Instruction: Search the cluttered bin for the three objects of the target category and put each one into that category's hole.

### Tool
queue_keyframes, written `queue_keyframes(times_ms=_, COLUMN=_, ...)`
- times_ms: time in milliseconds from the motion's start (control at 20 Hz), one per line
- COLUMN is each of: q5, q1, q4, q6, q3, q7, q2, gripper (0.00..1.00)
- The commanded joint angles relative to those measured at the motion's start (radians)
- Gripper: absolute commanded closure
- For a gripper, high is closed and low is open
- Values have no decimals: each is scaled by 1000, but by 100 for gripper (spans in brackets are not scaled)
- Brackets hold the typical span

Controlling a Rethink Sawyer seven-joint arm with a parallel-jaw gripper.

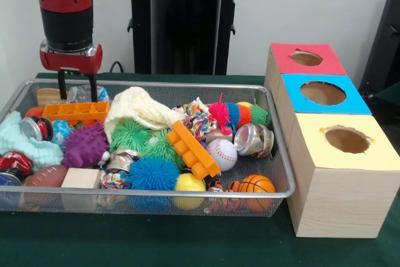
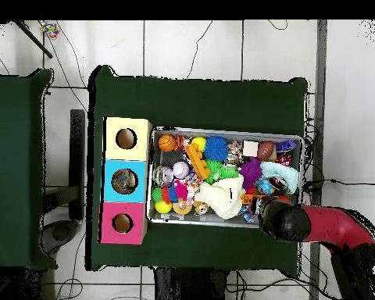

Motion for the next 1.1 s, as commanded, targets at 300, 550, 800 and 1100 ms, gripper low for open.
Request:
queue_keyframes(times_ms=300, q5=-81, q1=17, q4=-20, q6=-234, q3=-97, q7=121, q2=102, gripper=0)
queue_keyframes(times_ms=550, q5=-99, q1=52, q4=16, q6=-344, q3=-177, q7=144, q2=130, gripper=0)
queue_keyframes(times_ms=800, q5=-101, q1=77, q4=25, q6=-464, q3=-254, q7=131, q2=182, gripper=0)
queue_keyframes(times_ms=1100, q5=-92, q1=105, q4=45, q6=-570, q3=-336, q7=117, q2=218, gripper=0)
